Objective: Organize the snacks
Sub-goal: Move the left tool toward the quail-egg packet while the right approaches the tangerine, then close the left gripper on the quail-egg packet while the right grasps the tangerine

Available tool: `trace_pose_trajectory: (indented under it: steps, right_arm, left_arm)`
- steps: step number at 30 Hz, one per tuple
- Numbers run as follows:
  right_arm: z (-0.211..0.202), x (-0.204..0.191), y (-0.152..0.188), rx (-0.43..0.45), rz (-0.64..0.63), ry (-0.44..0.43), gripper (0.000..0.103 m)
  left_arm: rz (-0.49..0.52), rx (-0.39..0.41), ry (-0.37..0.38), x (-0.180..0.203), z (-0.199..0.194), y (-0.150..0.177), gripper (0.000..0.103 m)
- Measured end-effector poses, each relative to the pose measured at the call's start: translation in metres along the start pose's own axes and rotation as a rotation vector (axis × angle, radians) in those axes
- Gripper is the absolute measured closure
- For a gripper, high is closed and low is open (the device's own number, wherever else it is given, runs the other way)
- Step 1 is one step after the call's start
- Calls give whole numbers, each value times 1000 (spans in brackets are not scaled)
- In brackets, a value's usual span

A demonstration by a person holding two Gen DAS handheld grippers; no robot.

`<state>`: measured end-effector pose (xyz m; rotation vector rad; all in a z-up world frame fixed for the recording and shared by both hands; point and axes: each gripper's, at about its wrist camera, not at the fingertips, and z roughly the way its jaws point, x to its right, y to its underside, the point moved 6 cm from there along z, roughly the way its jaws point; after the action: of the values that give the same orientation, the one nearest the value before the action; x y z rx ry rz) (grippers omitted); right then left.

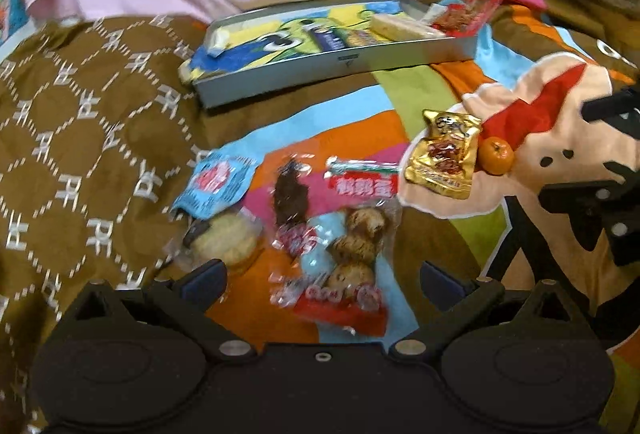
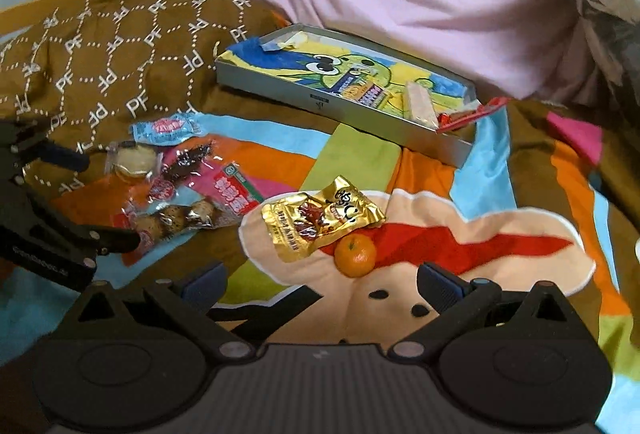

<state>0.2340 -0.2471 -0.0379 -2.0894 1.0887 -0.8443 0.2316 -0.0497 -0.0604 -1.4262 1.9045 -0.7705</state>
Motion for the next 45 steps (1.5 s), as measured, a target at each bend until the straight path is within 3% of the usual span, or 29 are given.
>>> trace_pose_trajectory:
  steps: [5, 12, 16, 21, 26, 33, 38, 42, 45]
  right_arm:
    - [19, 17, 2, 2, -27, -67, 0]
    - [41, 36, -1, 30, 4, -66, 0]
    - [52, 37, -1, 14, 14, -75, 0]
    - [60, 35, 2, -7, 50, -148, 1]
    - [68, 40, -3, -9, 90, -229, 11]
    - [82, 44, 0, -51, 102, -228, 21]
    - [83, 37, 5, -70, 57, -215, 38]
    - [85, 33, 7, -69, 38, -187, 49]
    - [86, 33, 8, -72, 48, -188, 64]
  left_arm:
    - [105, -1, 25, 17, 14, -5, 1]
    - [159, -61, 93, 30, 38, -6, 1]
    - [153, -105, 137, 30, 47, -8, 2]
    - [62, -188, 202, 26, 58, -12, 5]
    - [-23, -238, 217, 21, 68, -16, 8]
    - [-84, -266, 216, 15, 73, -21, 16]
    - [-81, -277, 199, 18, 76, -23, 18]
    - [-86, -295, 196, 21, 78, -24, 31]
    - [-94, -315, 178, 23, 79, -25, 42]
